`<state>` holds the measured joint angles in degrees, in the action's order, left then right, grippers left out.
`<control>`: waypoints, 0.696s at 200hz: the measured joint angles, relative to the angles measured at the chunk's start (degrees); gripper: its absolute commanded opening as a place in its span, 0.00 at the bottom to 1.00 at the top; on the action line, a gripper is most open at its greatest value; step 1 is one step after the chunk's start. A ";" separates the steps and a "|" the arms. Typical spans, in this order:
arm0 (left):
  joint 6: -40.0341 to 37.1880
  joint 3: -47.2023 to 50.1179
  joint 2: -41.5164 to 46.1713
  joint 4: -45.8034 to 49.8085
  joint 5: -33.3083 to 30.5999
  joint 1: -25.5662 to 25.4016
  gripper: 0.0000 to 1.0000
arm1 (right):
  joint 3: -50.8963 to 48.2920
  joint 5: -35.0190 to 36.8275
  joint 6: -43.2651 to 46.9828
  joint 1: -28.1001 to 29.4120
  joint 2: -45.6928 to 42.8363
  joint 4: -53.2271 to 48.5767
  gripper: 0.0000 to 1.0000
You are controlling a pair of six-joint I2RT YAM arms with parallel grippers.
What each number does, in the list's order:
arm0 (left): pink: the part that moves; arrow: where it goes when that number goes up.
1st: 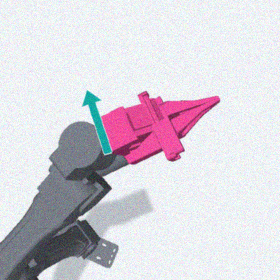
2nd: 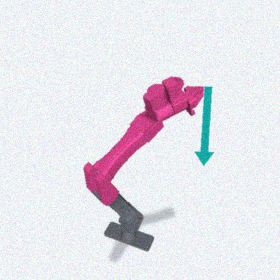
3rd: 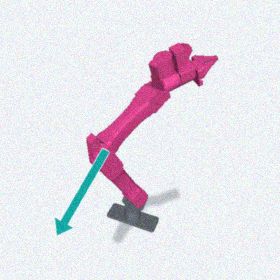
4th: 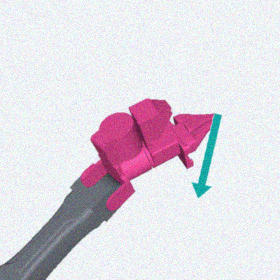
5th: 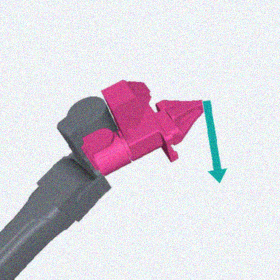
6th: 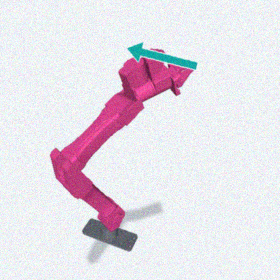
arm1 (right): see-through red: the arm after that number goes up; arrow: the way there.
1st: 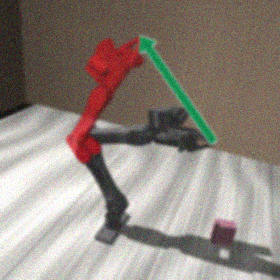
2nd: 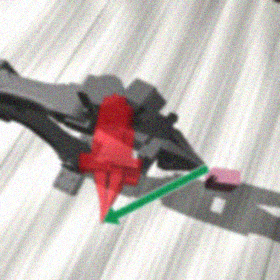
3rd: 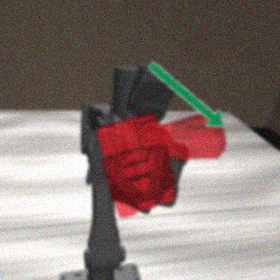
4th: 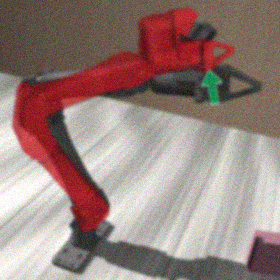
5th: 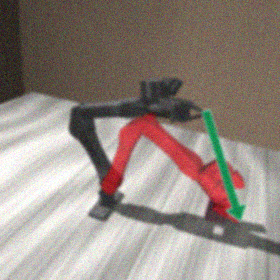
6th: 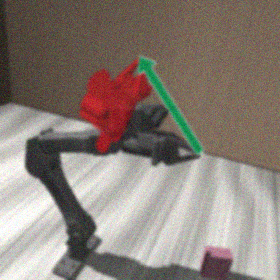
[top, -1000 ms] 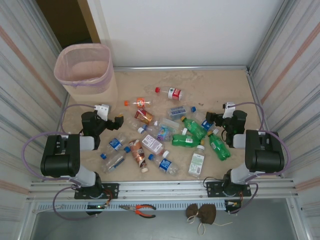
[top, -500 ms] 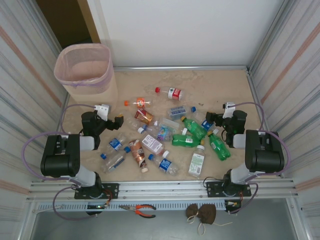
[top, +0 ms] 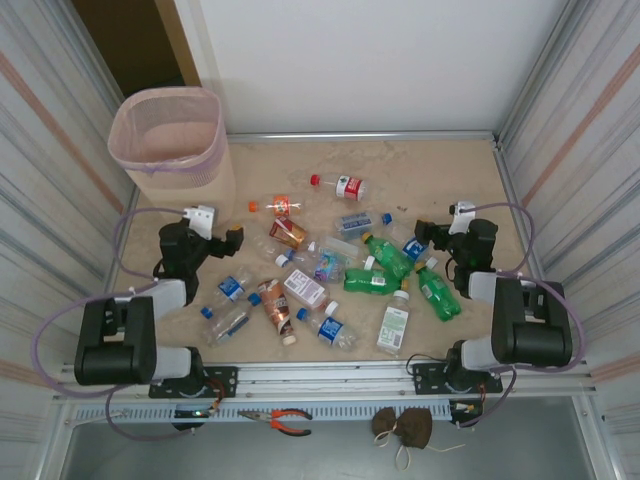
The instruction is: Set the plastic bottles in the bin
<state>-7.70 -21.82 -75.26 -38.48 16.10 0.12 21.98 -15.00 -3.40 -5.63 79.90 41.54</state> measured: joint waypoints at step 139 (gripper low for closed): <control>-2.34 -27.02 11.63 58.77 -18.14 -20.44 0.94 | 7.54 7.72 -5.22 4.87 -20.87 -36.09 0.99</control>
<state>-10.04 -48.84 -63.64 20.29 -2.04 -20.32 29.52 -7.29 -8.62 -0.75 59.02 5.45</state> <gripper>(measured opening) 0.942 0.991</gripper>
